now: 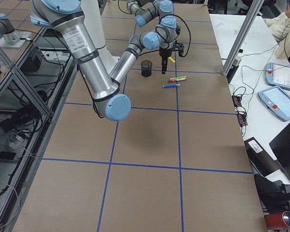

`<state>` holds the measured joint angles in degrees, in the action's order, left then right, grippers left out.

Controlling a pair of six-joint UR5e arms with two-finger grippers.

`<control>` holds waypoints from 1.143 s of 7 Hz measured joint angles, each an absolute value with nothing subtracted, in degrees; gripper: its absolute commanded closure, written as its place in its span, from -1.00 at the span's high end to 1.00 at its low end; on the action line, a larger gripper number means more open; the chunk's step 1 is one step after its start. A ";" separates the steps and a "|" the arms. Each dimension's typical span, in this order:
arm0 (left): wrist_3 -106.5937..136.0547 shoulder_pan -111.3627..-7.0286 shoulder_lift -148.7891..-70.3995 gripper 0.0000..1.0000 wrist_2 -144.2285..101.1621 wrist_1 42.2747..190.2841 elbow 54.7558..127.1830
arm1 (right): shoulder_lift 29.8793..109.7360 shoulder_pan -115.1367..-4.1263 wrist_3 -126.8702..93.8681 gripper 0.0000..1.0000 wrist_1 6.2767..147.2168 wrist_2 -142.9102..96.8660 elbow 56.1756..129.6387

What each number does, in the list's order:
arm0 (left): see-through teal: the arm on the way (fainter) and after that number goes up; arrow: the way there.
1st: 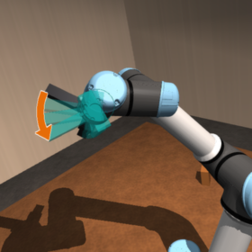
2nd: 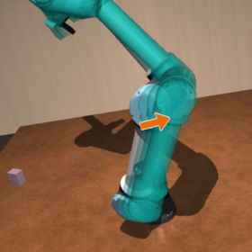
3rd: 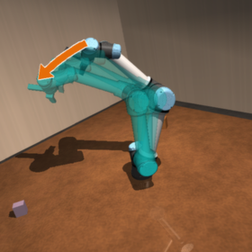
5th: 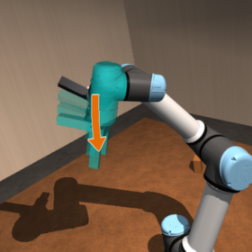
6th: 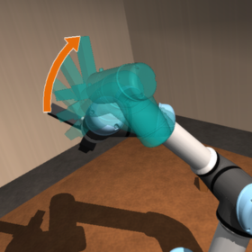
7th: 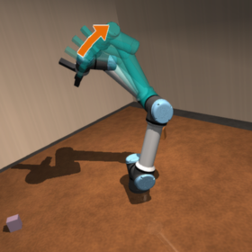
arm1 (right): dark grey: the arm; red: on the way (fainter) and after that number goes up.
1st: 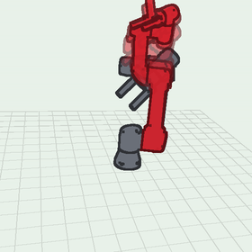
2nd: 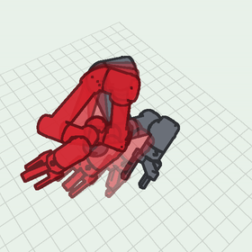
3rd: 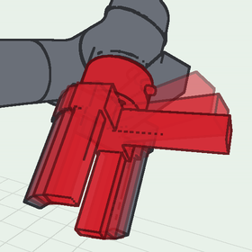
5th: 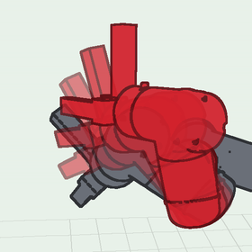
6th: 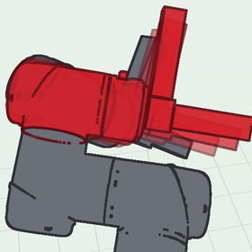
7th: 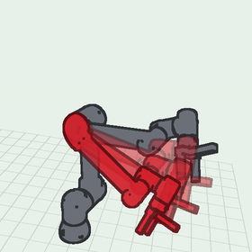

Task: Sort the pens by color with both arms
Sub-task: 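Lower the yellow highlighter beside the green highlighter and open the left gripper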

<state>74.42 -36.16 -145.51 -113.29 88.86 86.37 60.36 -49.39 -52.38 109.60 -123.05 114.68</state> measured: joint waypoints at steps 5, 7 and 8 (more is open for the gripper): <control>76.00 -36.56 -150.53 -0.19 -107.63 101.35 68.00 | 60.38 -49.43 -52.35 0.99 109.60 -123.05 114.74; 76.02 -36.56 -150.96 0.61 -107.12 101.80 67.14 | 60.33 -49.74 -52.32 0.99 109.60 -123.33 114.72; 75.97 -36.52 -151.09 0.75 -107.08 101.85 66.93 | 60.30 -50.30 -52.30 0.99 109.60 -123.83 114.72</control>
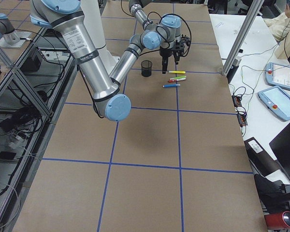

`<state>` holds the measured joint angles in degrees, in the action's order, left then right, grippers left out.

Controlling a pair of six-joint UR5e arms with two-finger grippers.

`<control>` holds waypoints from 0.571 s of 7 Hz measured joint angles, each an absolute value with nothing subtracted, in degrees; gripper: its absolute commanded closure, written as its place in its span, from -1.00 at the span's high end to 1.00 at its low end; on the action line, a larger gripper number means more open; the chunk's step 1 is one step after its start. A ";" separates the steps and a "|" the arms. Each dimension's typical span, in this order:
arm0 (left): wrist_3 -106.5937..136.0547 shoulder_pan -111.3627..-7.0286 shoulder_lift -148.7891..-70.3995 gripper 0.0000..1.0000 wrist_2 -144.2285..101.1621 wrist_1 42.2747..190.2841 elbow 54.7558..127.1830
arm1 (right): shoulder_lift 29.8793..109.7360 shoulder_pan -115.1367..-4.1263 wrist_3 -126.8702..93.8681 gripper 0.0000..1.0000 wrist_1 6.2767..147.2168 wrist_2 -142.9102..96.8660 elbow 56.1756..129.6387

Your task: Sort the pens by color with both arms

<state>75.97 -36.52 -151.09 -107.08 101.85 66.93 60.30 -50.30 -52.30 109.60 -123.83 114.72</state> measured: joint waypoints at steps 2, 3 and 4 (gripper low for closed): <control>73.20 -37.80 -151.16 0.93 -107.75 101.60 67.14 | 60.29 -51.59 -50.92 0.99 109.56 -124.20 114.67; 68.49 -40.29 -151.13 0.97 -110.28 100.50 67.31 | 60.27 -53.14 -47.54 0.99 109.53 -124.17 114.17; 62.18 -44.21 -150.91 0.97 -114.95 98.02 67.65 | 60.23 -55.55 -41.98 0.99 108.98 -124.28 112.39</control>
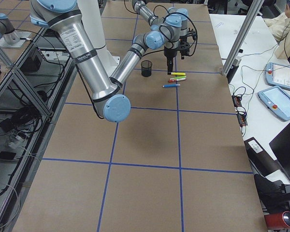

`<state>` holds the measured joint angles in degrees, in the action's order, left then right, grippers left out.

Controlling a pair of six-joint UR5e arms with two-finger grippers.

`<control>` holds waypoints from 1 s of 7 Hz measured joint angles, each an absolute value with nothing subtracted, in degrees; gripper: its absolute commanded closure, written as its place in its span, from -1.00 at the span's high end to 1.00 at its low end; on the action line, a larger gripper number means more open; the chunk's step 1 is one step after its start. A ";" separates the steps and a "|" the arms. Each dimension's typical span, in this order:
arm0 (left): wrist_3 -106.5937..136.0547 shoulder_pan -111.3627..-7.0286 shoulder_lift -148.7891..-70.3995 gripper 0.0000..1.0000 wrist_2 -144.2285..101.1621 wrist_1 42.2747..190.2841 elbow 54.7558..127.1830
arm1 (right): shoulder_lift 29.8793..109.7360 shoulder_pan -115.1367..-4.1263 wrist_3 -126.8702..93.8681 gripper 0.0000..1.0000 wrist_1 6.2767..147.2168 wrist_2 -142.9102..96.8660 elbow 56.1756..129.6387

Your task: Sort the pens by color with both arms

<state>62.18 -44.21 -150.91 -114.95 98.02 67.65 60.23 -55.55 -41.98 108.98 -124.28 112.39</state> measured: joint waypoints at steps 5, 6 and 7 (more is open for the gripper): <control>23.44 -66.22 -136.13 0.97 -132.32 87.56 77.43 | 60.25 -70.51 -15.83 0.99 101.32 -132.16 93.16; 15.84 -70.49 -132.07 0.97 -134.15 87.35 78.30 | 60.32 -72.72 -14.37 0.99 99.32 -133.56 89.78; 8.63 -74.88 -128.26 0.97 -136.25 87.34 78.52 | 60.42 -74.92 -12.87 0.99 96.32 -135.15 86.05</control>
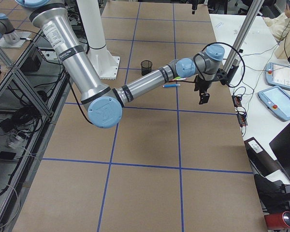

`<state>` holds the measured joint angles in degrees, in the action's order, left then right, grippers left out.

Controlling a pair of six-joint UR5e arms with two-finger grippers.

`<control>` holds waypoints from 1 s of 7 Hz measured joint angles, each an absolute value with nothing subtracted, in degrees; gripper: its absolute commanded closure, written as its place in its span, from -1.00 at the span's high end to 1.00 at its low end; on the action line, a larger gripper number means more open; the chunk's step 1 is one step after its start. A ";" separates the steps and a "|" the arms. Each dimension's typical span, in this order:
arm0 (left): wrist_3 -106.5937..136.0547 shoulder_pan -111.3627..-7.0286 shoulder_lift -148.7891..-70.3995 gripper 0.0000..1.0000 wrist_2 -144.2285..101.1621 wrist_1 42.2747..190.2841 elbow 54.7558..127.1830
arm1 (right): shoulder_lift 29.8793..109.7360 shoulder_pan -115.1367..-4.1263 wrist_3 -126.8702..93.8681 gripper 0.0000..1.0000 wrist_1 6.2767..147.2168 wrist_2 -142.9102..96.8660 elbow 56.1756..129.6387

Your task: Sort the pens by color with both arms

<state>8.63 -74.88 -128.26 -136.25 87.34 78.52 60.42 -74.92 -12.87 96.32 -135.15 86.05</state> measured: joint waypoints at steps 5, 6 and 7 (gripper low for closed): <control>-16.41 -91.56 -115.62 0.97 -143.28 88.07 74.84 | 63.92 -85.92 -0.07 0.99 92.26 -137.45 77.27; -19.07 -93.46 -113.70 0.97 -143.35 88.19 74.47 | 65.62 -87.81 1.92 0.99 92.22 -138.29 77.50; -20.20 -94.63 -111.46 0.97 -143.40 88.45 75.07 | 67.94 -89.22 2.77 0.99 92.24 -138.68 79.14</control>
